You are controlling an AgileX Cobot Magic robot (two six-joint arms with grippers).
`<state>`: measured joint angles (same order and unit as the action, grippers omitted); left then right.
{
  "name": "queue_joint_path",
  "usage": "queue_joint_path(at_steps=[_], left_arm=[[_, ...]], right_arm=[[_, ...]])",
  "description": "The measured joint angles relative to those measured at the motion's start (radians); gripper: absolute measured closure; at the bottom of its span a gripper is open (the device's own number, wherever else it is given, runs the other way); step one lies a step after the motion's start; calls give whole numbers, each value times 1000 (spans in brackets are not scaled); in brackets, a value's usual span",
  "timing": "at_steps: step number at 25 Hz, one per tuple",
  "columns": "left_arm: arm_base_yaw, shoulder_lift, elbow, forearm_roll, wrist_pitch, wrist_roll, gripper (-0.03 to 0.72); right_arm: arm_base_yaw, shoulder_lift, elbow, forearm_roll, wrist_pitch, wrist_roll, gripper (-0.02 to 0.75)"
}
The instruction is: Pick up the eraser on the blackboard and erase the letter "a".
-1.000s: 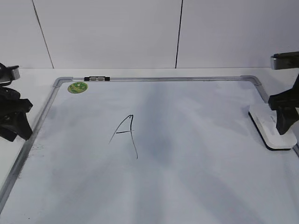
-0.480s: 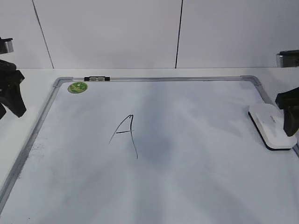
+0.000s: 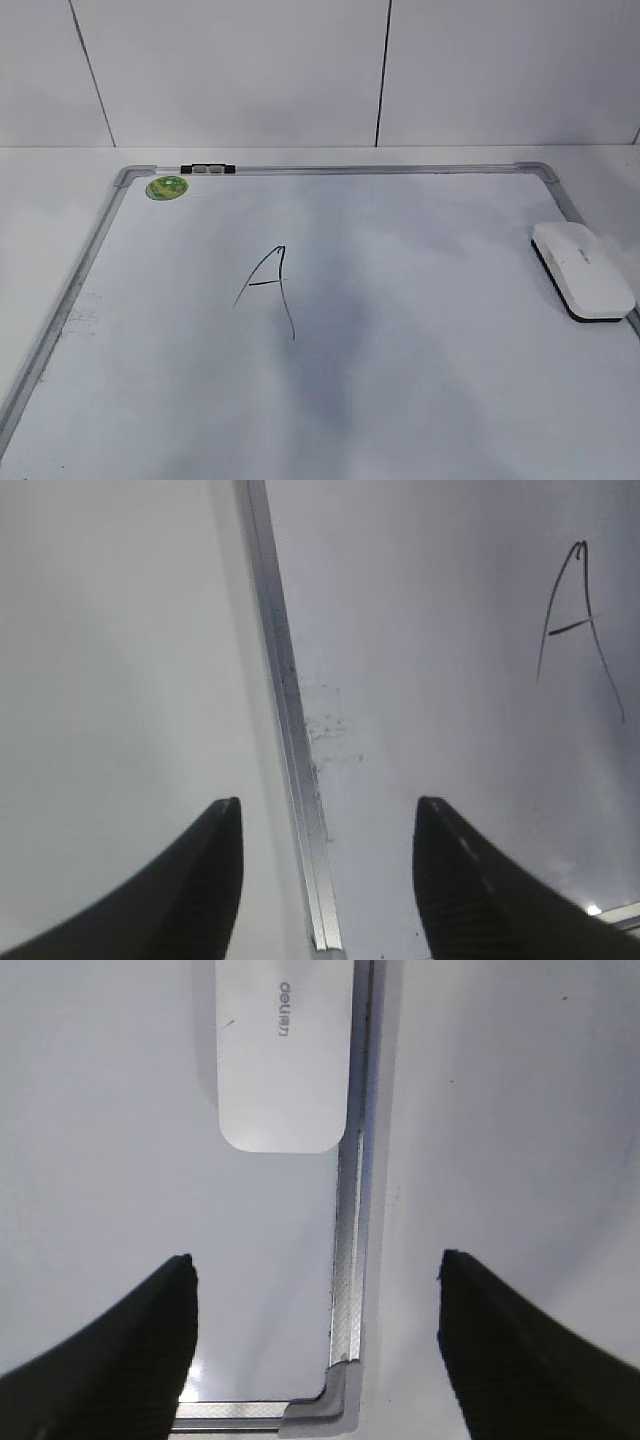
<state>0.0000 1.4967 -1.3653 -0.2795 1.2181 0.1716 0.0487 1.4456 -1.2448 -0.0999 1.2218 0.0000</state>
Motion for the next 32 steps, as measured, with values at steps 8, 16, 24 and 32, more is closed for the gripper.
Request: queue_joint_path(at_steps=[8, 16, 24, 32], left_arm=[[0, -314, 220, 2, 17, -3, 276], [0, -631, 460, 2, 21, -7, 276], [0, -937, 666, 4, 28, -7, 276], [0, -1145, 810, 34, 16, -7, 276]], right_arm=[[0, -226, 14, 1, 8, -5, 145], [0, -509, 225, 28, 22, 15, 146], [0, -808, 453, 36, 31, 15, 154], [0, -1039, 587, 8, 4, 8, 158]])
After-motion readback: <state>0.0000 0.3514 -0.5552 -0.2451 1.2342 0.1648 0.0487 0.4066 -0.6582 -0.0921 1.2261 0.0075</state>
